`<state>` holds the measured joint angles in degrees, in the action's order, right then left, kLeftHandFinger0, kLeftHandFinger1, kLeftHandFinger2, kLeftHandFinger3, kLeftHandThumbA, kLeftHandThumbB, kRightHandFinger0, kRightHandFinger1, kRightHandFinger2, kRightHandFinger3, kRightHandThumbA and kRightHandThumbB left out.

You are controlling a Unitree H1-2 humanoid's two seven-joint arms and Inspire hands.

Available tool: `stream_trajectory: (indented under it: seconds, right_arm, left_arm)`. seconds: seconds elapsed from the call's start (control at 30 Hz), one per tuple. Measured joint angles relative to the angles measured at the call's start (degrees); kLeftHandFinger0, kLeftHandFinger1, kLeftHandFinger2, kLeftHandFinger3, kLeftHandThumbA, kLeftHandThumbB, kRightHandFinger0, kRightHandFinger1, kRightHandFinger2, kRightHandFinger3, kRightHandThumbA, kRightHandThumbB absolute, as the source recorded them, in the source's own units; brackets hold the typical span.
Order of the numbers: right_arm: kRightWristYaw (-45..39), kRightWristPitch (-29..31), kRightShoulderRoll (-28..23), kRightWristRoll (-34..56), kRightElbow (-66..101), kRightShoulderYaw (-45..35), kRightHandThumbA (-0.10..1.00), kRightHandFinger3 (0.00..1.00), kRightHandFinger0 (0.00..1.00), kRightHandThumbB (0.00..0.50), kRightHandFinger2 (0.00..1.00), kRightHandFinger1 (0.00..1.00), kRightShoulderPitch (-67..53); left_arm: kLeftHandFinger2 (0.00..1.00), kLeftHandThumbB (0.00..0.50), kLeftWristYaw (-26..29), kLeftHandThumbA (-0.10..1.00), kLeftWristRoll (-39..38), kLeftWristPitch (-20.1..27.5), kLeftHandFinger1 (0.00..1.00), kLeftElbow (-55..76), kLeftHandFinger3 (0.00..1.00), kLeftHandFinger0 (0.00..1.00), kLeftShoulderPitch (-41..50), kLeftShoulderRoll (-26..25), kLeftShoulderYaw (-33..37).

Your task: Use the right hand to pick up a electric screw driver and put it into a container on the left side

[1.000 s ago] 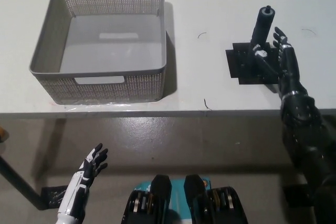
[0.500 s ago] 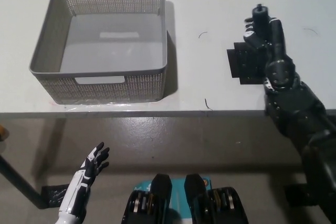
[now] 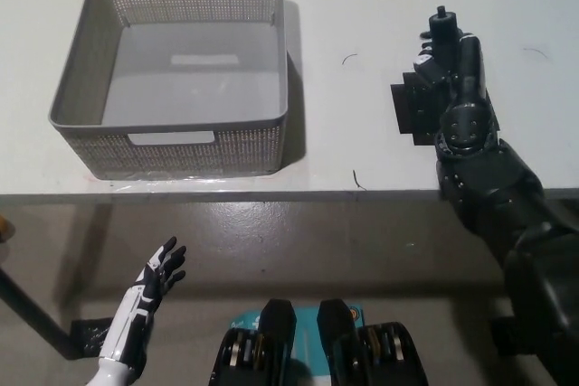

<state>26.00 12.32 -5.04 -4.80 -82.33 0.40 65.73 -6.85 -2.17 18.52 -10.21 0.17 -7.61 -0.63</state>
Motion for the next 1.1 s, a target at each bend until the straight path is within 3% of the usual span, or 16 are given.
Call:
stream_trajectory:
  seconds: [0.1, 0.23, 0.47, 0.57, 0.67, 0.9, 1.1]
  right_arm:
    - [0.07, 0.45, 0.0, 0.13, 0.16, -0.24, -0.1, 0.6, 0.0, 0.141, 0.61, 0.16, 0.1]
    - [0.57, 1.42, 0.06, 0.15, 0.51, -0.28, -0.1, 0.6, 0.0, 0.107, 0.57, 0.14, 0.97]
    - [1.08, 2.89, 0.88, 0.11, 6.25, -0.26, -0.1, 0.57, 0.0, 0.155, 0.57, 0.14, 4.52]
    - [1.56, 3.05, 1.59, -0.36, 9.07, 0.23, -0.1, 0.56, 0.0, 0.144, 0.55, 0.13, 5.68]
    - [1.84, 3.06, 2.89, -0.59, 12.52, 0.64, -0.1, 0.6, 0.0, 0.153, 0.58, 0.15, 6.46]
    - [2.26, 2.23, 7.16, -0.68, 18.22, 0.87, -0.1, 0.56, 0.0, 0.122, 0.55, 0.11, 8.7]
    - [2.58, 1.99, 11.62, -0.83, 17.95, 1.52, -0.1, 0.5, 0.0, 0.131, 0.51, 0.06, 12.13]
  left_arm:
    - [1.0, 0.148, 0.0, 1.0, -0.25, 0.0, 1.0, -0.04, 1.0, 1.0, 0.0, 0.0, -0.15]
    - [1.0, 0.145, 0.0, 1.0, -0.43, 0.02, 1.0, -0.11, 1.0, 1.0, 0.01, 0.0, -0.17]
    - [1.0, 0.144, 0.0, 1.0, -0.54, 0.02, 1.0, -0.25, 1.0, 1.0, 0.12, 0.01, -0.17]
    - [1.0, 0.14, 0.0, 1.0, -0.56, 0.02, 1.0, -0.25, 1.0, 1.0, 0.14, 0.02, -0.17]
    - [1.0, 0.14, 0.0, 1.0, -0.55, 0.02, 1.0, -0.23, 1.0, 1.0, 0.21, 0.02, -0.16]
    - [1.0, 0.178, -0.07, 1.0, -0.65, -0.16, 1.0, -0.11, 1.0, 1.0, 0.4, 0.0, -0.04]
    - [1.0, 0.162, -0.66, 1.0, -0.79, -0.37, 1.0, 0.0, 1.0, 1.0, 1.14, 0.03, 0.17]
